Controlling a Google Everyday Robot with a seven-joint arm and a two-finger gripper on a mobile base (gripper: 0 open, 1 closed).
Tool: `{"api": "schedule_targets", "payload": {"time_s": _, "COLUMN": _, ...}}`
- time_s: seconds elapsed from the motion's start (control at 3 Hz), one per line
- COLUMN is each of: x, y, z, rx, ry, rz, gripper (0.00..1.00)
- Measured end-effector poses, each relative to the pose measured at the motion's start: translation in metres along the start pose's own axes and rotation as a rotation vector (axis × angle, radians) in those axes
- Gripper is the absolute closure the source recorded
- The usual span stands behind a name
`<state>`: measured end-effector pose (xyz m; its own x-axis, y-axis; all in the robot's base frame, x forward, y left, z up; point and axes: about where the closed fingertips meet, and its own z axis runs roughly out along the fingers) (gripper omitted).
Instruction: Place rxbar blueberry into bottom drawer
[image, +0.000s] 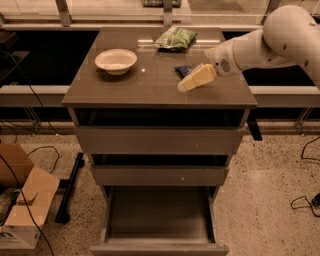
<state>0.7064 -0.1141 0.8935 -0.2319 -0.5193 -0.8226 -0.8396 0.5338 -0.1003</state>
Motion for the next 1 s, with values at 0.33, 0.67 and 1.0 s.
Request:
{"api": "schedule_targets", "payload": {"time_s": 0.33, "x": 0.003, "y": -0.016, "z": 0.026, "rx": 0.015, "ry": -0.046, "rz": 0.049, "gripper": 0.00}}
{"api": "schedule_targets", "payload": {"time_s": 0.67, "x": 0.010, "y": -0.035, "z": 0.047, "rx": 0.021, "ry": -0.085, "rz": 0.094, "gripper": 0.00}}
{"api": "schedule_targets", "payload": {"time_s": 1.0, "x": 0.022, "y": -0.052, "z": 0.065, "rx": 0.026, "ry": -0.099, "rz": 0.148, "gripper": 0.00}}
